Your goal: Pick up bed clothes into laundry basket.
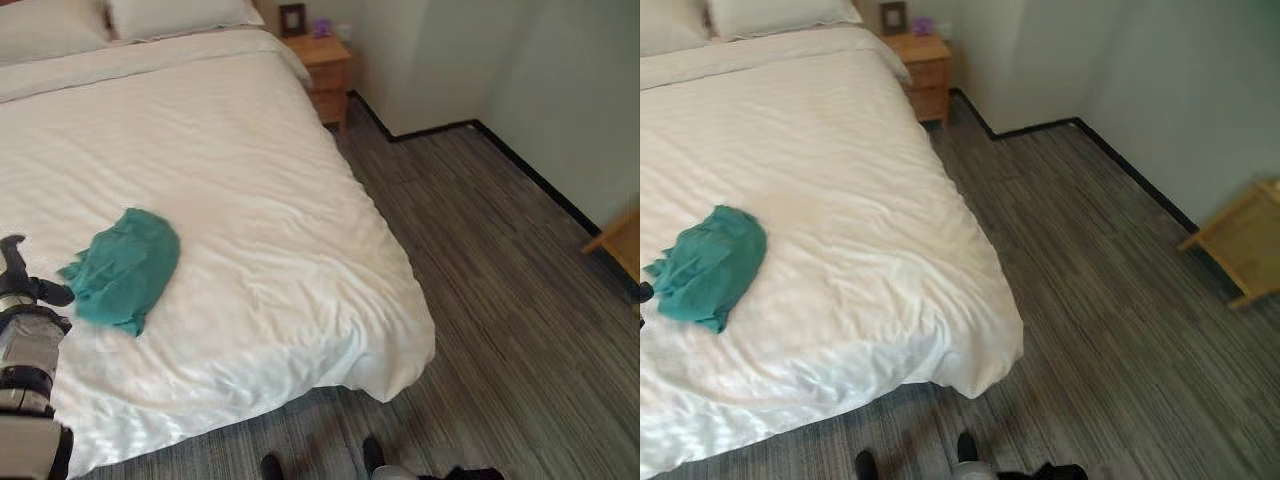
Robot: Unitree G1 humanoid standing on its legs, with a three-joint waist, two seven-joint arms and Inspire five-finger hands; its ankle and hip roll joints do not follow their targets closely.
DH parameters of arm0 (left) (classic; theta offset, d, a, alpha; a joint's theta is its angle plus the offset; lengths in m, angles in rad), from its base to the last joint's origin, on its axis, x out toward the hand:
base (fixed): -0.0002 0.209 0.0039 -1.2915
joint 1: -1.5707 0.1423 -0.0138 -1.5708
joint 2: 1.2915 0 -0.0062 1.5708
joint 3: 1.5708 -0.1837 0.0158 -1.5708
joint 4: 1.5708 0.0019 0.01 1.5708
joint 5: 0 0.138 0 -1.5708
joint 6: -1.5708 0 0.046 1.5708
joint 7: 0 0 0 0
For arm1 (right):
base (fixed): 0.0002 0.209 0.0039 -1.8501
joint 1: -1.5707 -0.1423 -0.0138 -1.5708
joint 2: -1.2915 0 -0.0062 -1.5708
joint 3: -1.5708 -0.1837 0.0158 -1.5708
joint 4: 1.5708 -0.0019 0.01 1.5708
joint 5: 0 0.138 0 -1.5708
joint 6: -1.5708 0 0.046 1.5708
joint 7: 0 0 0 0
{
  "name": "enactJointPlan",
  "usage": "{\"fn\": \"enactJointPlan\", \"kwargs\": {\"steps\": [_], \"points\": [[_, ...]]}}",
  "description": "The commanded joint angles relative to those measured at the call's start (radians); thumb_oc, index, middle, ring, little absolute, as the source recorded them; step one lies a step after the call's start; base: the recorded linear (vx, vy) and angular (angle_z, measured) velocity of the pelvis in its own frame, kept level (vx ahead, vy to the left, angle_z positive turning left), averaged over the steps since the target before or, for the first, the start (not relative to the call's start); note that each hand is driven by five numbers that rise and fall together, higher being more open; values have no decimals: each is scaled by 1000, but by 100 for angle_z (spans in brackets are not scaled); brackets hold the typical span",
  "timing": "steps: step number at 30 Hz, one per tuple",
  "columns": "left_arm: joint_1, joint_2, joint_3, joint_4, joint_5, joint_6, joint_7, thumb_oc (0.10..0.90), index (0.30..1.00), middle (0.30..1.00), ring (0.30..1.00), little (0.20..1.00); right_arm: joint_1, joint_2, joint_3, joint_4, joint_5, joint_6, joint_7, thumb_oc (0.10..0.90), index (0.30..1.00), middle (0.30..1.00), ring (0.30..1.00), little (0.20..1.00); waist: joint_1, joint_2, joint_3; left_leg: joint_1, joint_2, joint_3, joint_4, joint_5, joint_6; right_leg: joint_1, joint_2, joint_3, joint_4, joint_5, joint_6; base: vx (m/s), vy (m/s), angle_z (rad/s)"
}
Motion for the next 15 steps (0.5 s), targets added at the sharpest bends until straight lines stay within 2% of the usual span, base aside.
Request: {"fn": "enactJointPlan", "kwargs": {"steps": [1, 2, 3, 6, 7, 8, 10, 11, 12, 15], "points": [[-189, 13, -13, -63, 4, -82, 6, 800, 900, 900, 900, 900, -4, -109, 29, 10, -14, -3, -51, 400, 300, 300, 300, 300, -52, 23, -32, -21, 81, 0, 2, -23, -48, 23, -80, -7, 19, -71, 106, -25, 102, -38], [-270, -47, -95, -42, 36, -67, -36, 800, 900, 900, 900, 900, -104, -258, -2, 115, 33, 35, -3, 400, 300, 300, 300, 300, -38, 8, -21, -41, 71, -2, 2, -24, -44, 4, -92, -14, 19, -63, 113, -28, 54, -35], [-275, -48, -97, -40, 36, -67, -36, 800, 900, 900, 900, 900, -108, -259, -2, 120, 34, 33, -3, 400, 300, 300, 300, 300, -37, 8, -21, -43, 70, -2, 2, -23, -44, 2, -93, -14, 20, -63, 114, -59, 32, -27], [-359, -152, -255, 112, 175, -29, -84, 800, 900, 900, 900, 900, -212, -362, 35, 153, 55, 41, 26, 400, 300, 300, 300, 300, -58, -11, 18, -81, 61, 8, 2, -17, -41, -63, -114, -1, 36, -47, 125, -77, 87, -11], [-359, -153, -255, 112, 175, -29, -84, 800, 900, 900, 900, 900, -212, -362, 35, 153, 55, 41, 26, 400, 300, 300, 300, 300, -57, -10, 17, -83, 61, 9, 2, -17, -41, -65, -114, -1, 37, -46, 125, -63, 169, -29], [-332, -197, -267, 206, 206, 2, -132, 400, 300, 300, 300, 300, -254, -423, 24, 164, 52, 54, 36, 400, 300, 300, 300, 300, -71, -14, 34, -94, 45, 16, 2, -25, -35, -89, -126, 11, 39, -33, 136, -36, 168, -28], [-285, -253, -240, 303, 223, 32, -162, 400, 300, 300, 300, 300, -281, -465, 5, 196, 56, 69, 47, 400, 300, 300, 300, 300, -76, -12, 41, -108, 34, 29, 2, -33, -28, -122, -137, 23, 49, -24, 145, -26, 175, -27], [-285, -253, -239, 303, 223, 32, -162, 400, 300, 300, 300, 300, -282, -466, 6, 197, 56, 69, 47, 400, 300, 300, 300, 300, -75, -11, 39, -112, 35, 30, 2, -30, -28, -127, -136, 25, 49, -20, 144, 4, 129, -22], [-244, -291, -210, 347, 217, 46, -179, 400, 300, 300, 300, 300, -283, -500, -29, 229, 70, 81, 58, 400, 300, 300, 300, 300, -75, -18, 38, -116, 25, 38, 2, -43, -21, -143, -145, 32, 60, -21, 147, 10, 83, -11], [-251, -267, -229, 320, 248, 39, -138, 400, 300, 300, 300, 300, -244, -529, -84, 263, 90, 79, 61, 400, 300, 300, 300, 300, -61, -29, 37, -115, 15, 40, 2, -53, -14, -144, -158, 22, 75, -19, 149, 31, 51, -9]]}}
